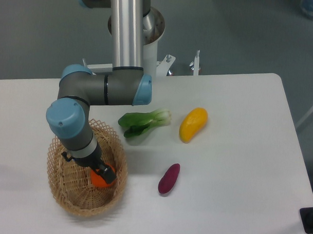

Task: Place the orange in the basket

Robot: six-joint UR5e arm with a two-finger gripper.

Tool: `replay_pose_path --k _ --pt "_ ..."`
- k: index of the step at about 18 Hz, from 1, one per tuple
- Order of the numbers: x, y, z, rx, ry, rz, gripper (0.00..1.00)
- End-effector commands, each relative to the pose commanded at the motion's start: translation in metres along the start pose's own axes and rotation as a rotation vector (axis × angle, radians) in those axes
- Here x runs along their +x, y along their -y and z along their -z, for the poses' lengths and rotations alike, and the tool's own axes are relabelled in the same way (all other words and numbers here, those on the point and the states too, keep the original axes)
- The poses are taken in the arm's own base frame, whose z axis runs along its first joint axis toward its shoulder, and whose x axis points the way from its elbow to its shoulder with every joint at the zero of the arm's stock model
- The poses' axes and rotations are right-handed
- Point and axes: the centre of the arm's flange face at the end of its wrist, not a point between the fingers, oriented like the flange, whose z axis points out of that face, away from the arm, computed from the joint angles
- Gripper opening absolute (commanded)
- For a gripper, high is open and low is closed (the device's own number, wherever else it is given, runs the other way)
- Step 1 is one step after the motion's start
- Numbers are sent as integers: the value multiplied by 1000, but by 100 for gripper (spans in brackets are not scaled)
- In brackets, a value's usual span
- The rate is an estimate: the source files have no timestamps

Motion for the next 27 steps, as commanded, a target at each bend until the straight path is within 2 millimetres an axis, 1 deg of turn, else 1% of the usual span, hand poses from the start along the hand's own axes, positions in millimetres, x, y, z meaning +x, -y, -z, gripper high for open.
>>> replay_pose_path --k 2,5,7,9,10,11,12,15,18,20,21,23,24,26,27 --pt "-3 3 6 27 20 40 100" --pt "-5 2 3 21 31 79 100" --pt "-15 -3 6 24 37 95 100" --pt "-37 -12 11 31 47 130 100" --pt "-49 -14 18 40 60 145 100" --pt "-61 -19 21 41 68 159 100" --pt "-80 -27 26 44 76 184 100" --pt "-110 -42 36 52 95 226 100" --pt "-142 -67 40 49 108 272 100" --pt "-167 -91 41 30 104 257 100" --pt "-175 -102 38 13 88 254 100" --pt "-192 -123 39 -7 72 248 100" --pt "-205 -138 37 -9 62 236 100" --pt "-223 -159 31 -7 49 221 100" --pt "-237 -175 32 1 42 210 100"
